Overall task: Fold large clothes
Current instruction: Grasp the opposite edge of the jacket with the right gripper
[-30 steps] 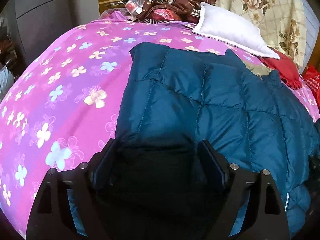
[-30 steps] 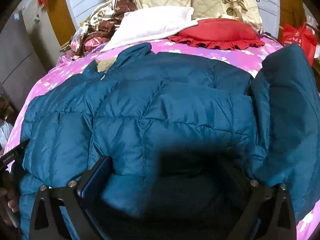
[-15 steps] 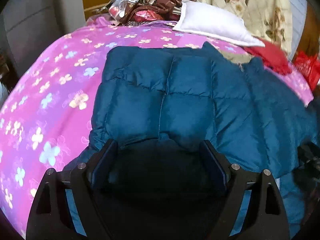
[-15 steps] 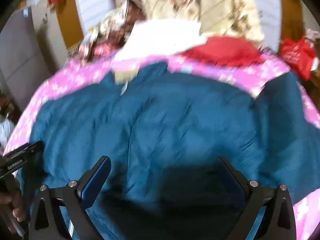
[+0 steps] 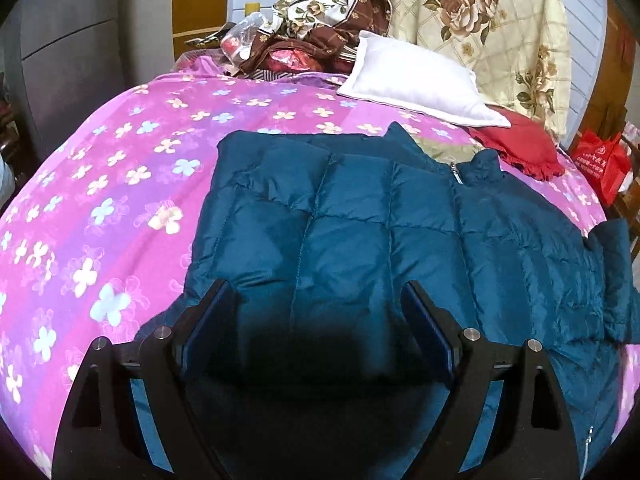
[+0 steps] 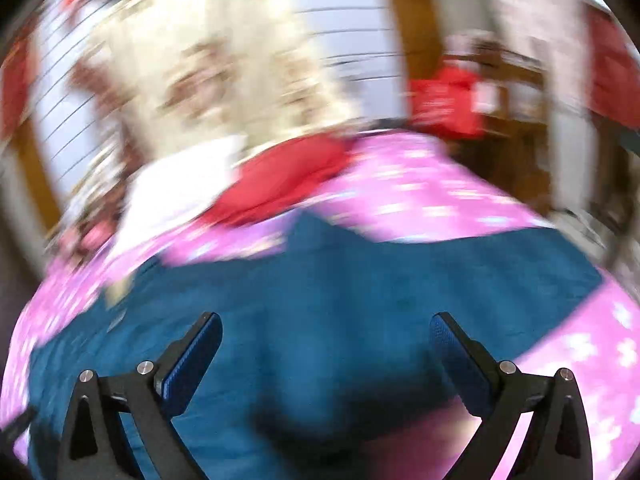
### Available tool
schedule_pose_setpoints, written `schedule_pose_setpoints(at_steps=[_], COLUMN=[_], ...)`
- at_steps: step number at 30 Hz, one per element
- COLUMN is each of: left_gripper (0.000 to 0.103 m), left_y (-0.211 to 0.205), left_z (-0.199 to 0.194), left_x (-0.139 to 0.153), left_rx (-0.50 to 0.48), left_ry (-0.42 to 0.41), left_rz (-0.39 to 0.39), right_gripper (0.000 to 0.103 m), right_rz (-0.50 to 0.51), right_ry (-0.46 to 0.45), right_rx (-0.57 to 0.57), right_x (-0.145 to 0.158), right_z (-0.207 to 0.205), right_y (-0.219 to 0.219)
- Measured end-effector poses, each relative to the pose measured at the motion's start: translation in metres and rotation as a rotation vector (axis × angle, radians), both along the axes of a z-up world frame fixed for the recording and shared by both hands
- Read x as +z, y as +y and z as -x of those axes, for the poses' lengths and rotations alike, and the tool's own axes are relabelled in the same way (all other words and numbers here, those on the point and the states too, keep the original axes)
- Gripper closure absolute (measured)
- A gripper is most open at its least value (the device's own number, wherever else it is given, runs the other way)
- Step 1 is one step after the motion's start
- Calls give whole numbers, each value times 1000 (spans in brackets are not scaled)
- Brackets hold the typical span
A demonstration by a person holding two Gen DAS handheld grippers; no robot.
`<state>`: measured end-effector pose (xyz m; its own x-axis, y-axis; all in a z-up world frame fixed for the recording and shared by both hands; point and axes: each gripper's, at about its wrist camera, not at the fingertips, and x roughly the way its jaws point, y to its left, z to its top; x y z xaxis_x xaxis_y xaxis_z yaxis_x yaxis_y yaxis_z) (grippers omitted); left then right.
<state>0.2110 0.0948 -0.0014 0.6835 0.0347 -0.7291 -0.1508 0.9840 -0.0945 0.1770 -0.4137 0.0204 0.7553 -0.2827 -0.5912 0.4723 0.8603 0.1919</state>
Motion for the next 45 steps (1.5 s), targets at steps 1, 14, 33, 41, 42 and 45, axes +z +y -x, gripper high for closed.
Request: schedule_pose_setpoints(at_steps=[1,14,33,41,42,45], left_gripper=[17,17,17,17,17,17], left_y=[-2,1,11,18,19,23], left_z=[1,-3,-3,-5,-6,-9], left_x=[1,-7,-9,-14,-15,-15], left_rx=[-4,22,64,73,80,89], left_ry=[0,24,59,110,119,129], left_rz=[-1,-5,-23,-38,-39,-22], right_gripper=[0,0,94,94,94,94], right_rz=[-6,-36,222,176,164,76], right_ry=[19,369,39,-66,-58,-56], right_rx=[-40,-133,136,487,524,658], right_x=[-2,-73,27,26,19,-3], right_z=[3,15,26,9,5,-3], right_y=[-24,-200,-62,164,187,257])
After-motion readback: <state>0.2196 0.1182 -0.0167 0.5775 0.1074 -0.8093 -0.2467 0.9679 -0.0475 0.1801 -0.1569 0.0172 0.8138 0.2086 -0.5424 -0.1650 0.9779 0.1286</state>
